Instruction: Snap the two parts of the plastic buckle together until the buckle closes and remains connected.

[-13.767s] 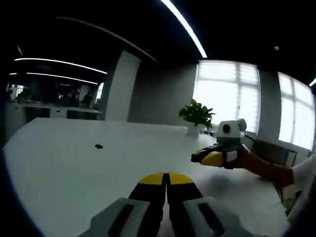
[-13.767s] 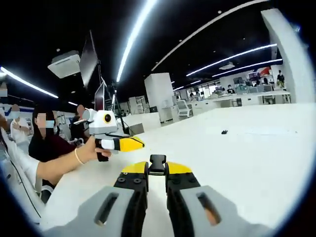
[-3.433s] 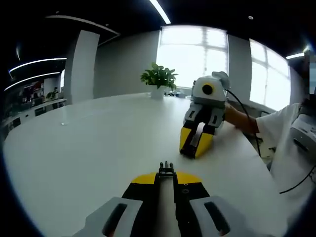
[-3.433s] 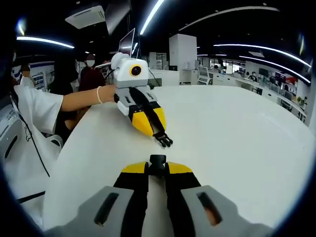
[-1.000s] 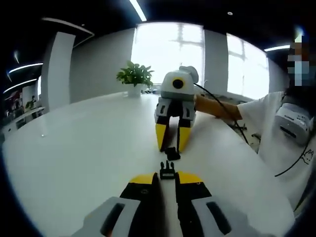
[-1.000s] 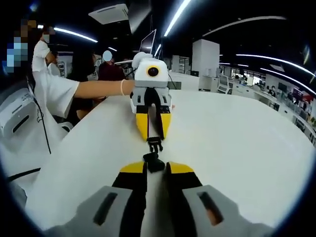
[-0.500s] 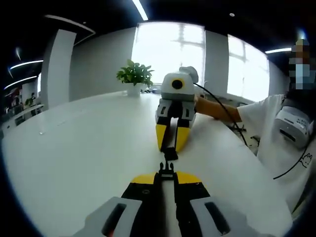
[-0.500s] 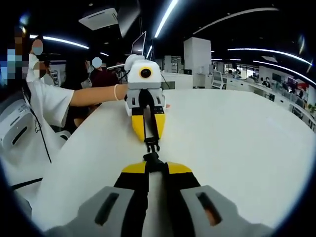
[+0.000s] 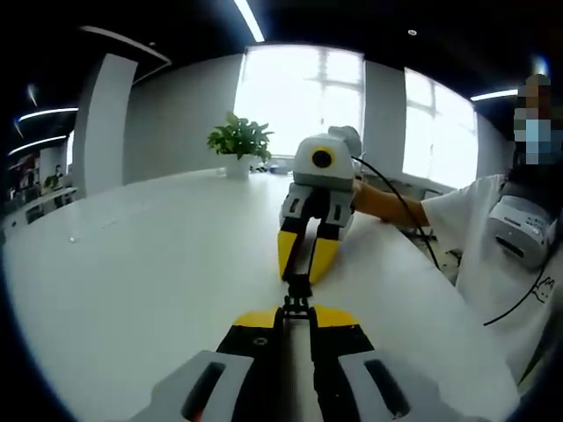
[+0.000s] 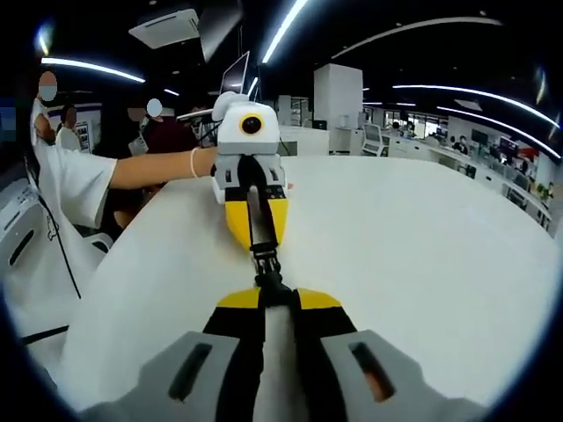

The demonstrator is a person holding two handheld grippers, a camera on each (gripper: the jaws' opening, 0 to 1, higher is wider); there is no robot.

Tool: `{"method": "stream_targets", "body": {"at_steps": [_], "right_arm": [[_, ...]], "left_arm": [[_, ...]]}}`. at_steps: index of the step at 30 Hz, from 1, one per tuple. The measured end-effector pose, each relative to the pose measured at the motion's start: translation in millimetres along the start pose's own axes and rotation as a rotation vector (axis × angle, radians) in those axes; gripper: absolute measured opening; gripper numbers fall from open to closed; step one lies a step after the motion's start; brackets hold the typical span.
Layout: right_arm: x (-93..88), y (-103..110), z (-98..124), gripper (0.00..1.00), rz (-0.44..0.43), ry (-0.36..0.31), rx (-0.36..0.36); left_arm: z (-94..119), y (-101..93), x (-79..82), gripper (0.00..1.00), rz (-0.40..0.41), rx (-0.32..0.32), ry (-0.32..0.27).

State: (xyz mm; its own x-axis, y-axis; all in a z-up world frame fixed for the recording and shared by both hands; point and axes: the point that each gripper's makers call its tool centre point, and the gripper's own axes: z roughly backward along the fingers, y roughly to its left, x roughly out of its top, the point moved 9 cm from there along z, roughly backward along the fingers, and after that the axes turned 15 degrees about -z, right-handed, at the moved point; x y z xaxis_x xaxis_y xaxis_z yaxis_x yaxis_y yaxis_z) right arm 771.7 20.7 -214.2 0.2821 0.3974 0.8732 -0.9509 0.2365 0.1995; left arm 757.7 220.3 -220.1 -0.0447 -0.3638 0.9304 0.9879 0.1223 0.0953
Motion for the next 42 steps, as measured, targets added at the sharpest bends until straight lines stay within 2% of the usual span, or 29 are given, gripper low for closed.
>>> {"method": "stream_targets", "body": {"at_steps": [7, 13, 19, 23, 30, 42], "right_arm": [[0.7, 2, -1, 0.12, -0.033, -0.008, -0.056], [-0.2, 1, -1, 0.12, -0.065, -0.027, -0.05], [0.0, 3, 0, 0.12, -0.061, -0.023, -0.055], [-0.2, 4, 1, 0.12, -0.06, -0.025, -0.071], [3.3, 11, -2, 0.12, -0.006, 0.0, -0.121], [2.5, 9, -4, 0.11, -0.024, -0.003, -0.088]], "left_arm": [[2, 2.9, 1.9, 0.11, 0.014, 0.011, -0.038], [-1, 0.2, -1.2, 0.11, 0.005, 0.011, -0.012], [-1, -0.1, -0.1, 0.11, 0.012, 0.018, -0.027], [-3, 0.0, -4.7, 0.11, 0.007, 0.017, 0.008], [-3, -1.2, -5.3, 0.11, 0.005, 0.002, 0.019], [-6, -0.6, -3.1, 0.11, -0.02, 0.0, 0.028]]}}
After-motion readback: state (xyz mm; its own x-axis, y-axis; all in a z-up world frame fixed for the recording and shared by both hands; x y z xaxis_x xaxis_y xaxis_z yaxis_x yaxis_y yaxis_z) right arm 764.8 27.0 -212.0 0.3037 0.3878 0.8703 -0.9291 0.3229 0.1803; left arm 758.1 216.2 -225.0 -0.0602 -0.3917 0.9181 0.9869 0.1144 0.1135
